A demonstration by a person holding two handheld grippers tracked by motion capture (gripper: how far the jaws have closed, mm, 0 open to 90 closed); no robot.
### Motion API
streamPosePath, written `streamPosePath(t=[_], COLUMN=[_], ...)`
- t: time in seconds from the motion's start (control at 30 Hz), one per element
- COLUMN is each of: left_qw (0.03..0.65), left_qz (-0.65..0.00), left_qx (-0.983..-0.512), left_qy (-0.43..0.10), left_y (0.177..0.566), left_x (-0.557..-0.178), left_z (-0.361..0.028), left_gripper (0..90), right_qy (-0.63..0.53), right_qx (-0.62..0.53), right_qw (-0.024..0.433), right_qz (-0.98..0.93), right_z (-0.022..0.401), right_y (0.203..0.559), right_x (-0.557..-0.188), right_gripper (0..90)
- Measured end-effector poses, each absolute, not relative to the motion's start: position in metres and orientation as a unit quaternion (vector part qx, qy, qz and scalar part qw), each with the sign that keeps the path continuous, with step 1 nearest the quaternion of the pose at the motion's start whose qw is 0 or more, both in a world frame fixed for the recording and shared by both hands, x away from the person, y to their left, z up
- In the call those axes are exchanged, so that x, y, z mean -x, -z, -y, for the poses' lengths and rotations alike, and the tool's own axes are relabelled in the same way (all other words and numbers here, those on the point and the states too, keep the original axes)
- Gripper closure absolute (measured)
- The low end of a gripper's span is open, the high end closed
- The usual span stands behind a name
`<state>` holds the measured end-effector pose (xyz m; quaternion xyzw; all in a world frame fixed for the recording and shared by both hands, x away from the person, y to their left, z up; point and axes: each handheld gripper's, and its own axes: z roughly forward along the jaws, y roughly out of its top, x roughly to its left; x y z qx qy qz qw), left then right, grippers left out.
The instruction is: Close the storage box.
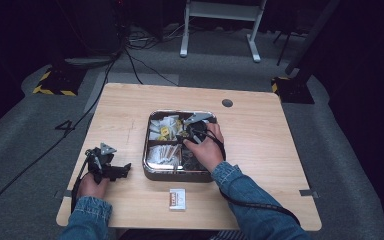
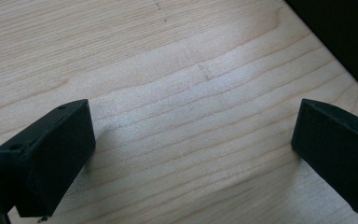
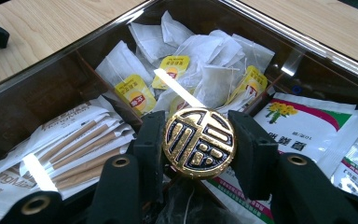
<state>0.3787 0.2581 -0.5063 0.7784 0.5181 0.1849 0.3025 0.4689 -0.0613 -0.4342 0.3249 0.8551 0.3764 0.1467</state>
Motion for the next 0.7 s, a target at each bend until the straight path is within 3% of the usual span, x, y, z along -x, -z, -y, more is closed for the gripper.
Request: streamPosePath(t=[0.7], left_qw=[0.302], left_qz=[-0.518], left_qx=[-0.778], left_qy=[-0.185], left_y=[0.5062], left_x=[-0.3787], left_z=[-0.2581], left_gripper=[0.0], right_qy=[-0.385], right_qx=[-0.325], right_qw=[0.150], right_qz=[-0.851], right_z=[0.0606], right_y=[0.4408], right_x=[-0.4620], right_gripper=[59.1])
